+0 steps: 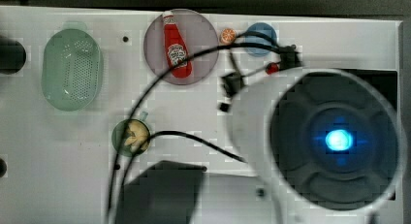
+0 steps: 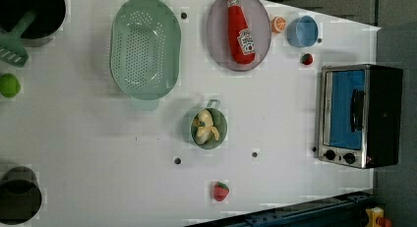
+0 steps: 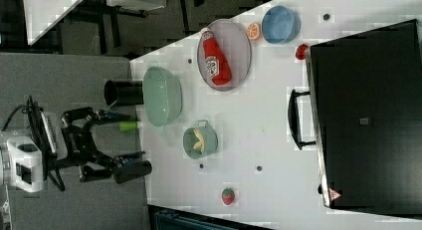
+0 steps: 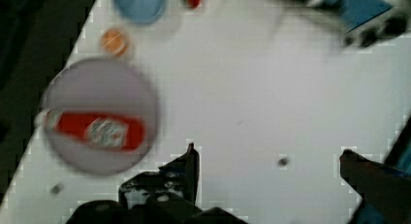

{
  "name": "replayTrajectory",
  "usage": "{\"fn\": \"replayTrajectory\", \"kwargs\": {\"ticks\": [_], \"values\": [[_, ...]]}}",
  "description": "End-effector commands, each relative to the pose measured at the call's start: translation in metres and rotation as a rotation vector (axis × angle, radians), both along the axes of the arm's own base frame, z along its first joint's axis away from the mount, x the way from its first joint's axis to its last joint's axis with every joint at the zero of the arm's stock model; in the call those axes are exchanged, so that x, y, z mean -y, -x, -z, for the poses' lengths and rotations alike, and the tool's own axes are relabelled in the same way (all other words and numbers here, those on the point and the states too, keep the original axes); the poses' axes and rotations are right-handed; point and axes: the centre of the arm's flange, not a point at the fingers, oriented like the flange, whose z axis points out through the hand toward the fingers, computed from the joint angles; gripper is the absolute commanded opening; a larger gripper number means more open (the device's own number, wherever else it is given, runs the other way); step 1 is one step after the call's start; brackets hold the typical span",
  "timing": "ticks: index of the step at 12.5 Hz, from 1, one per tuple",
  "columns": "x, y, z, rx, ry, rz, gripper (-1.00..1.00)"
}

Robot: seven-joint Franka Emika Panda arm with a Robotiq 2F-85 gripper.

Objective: Pick Banana and place it in mug.

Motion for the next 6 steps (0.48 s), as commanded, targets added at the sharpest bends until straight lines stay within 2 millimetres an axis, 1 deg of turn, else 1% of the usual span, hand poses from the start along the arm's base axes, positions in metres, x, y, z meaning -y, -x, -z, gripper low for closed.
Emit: {"fn": "replayTrajectory", "kwargs": {"ticks": [1,6], "values": [[-0.0261,-0.0103,0.0160,-0.046,-0.005,-0.147,1.00],[-0.0254,-0.0104,0.0169,-0.048,-0.005,-0.146,1.00]]}}
